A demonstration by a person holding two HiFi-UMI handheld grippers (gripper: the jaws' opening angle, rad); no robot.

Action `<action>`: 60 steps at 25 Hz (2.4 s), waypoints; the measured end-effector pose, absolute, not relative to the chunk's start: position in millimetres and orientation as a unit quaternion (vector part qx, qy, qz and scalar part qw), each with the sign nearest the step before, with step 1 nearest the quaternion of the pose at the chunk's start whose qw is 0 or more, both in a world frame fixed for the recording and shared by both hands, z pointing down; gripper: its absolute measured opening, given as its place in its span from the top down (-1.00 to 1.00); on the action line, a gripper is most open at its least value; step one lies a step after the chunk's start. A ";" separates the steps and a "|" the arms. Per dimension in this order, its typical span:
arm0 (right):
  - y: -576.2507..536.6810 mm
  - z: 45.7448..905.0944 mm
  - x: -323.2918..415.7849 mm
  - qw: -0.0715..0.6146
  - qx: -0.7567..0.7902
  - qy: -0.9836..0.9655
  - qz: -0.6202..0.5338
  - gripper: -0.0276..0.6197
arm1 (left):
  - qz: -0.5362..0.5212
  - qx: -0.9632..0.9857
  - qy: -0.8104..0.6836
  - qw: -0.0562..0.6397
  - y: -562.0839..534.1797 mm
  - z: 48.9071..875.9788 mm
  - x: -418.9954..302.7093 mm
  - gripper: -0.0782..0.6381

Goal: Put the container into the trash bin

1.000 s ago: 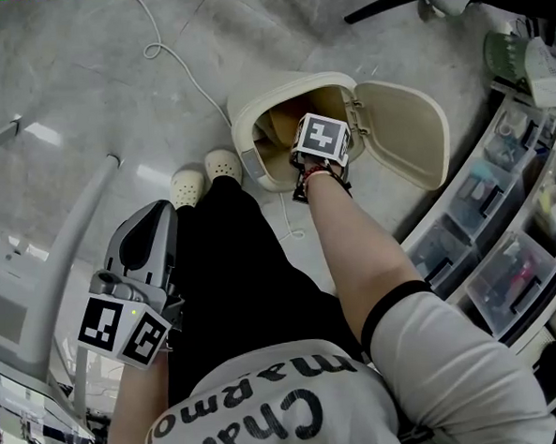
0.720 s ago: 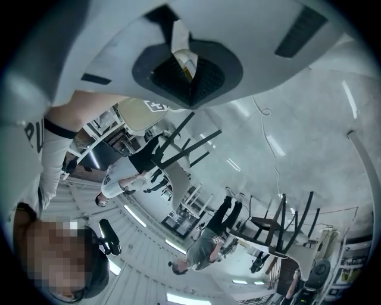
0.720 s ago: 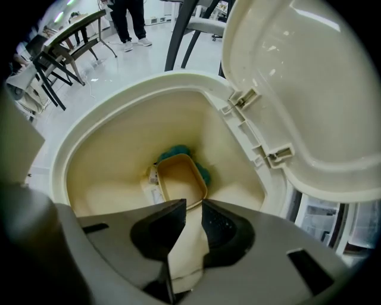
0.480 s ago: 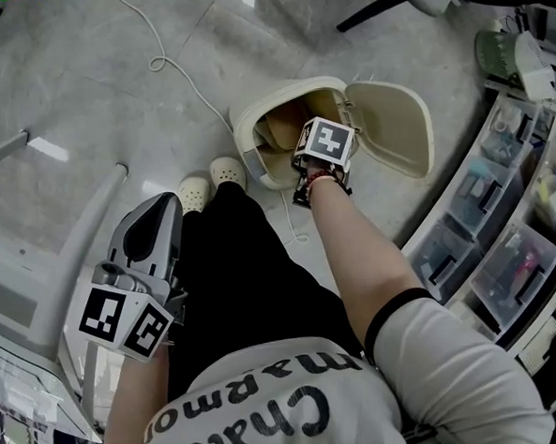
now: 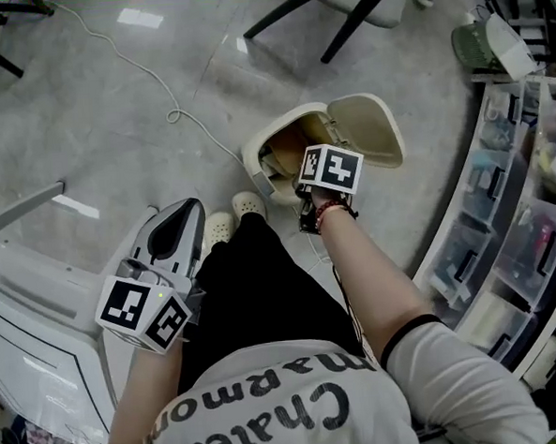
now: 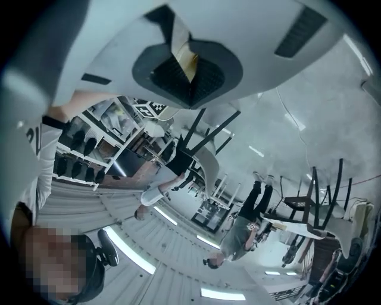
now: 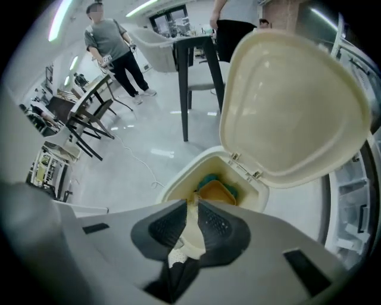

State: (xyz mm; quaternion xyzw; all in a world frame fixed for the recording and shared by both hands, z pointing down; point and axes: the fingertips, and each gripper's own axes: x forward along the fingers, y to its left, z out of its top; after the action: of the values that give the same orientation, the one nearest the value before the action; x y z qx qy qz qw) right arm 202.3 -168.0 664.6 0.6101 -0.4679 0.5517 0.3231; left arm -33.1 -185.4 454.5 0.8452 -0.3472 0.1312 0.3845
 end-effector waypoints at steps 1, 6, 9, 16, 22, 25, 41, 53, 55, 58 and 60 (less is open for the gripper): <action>-169.5 649.1 199.2 0.311 0.612 -0.477 0.548 0.70 | 0.129 0.850 -0.342 0.379 -186.2 445.9 -30.2 0.72; -173.2 569.4 190.2 0.208 0.636 -0.499 0.551 0.70 | 0.111 0.872 -0.322 0.351 -191.8 400.8 -17.5 0.72; -180.6 519.3 192.6 0.139 0.652 -0.511 0.543 0.70 | 0.096 0.892 -0.300 0.324 -200.0 370.7 -4.5 0.72; -177.4 393.3 191.3 -0.001 0.655 -0.557 0.511 0.72 | 0.064 0.918 -0.275 0.279 -195.3 292.8 14.5 0.72; -200.2 283.9 189.0 -0.109 0.642 -0.609 0.452 0.72 | 0.025 0.936 -0.262 0.234 -205.4 229.1 26.7 0.72; -204.5 230.1 183.9 -0.129 0.640 -0.642 0.402 0.72 | 0.008 0.943 -0.255 0.211 -206.9 199.3 28.5 0.72; -173.2 93.8 154.0 -0.058 0.690 -0.708 0.142 0.72 | -0.055 0.954 -0.254 0.149 -204.4 104.2 11.1 0.72; -169.3 131.1 148.7 -0.023 0.703 -0.692 0.165 0.72 | -0.045 0.955 -0.245 0.158 -202.2 116.6 11.3 0.72; -169.8 134.6 147.9 -0.021 0.703 -0.691 0.167 0.72 | -0.044 0.955 -0.245 0.160 -202.5 119.7 9.8 0.72; -171.6 140.8 146.8 -0.020 0.702 -0.691 0.173 0.72 | -0.040 0.953 -0.249 0.168 -204.7 127.9 6.7 0.72; -173.0 145.5 146.1 -0.018 0.702 -0.690 0.178 0.72 | -0.036 0.952 -0.251 0.174 -205.8 134.1 4.6 0.72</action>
State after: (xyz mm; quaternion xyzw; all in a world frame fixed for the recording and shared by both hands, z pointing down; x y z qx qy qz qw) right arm 146.1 -173.0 145.5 0.7017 -0.6897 0.1778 -0.0176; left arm 4.6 -205.8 134.1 0.9516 -0.2511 -0.0357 0.1737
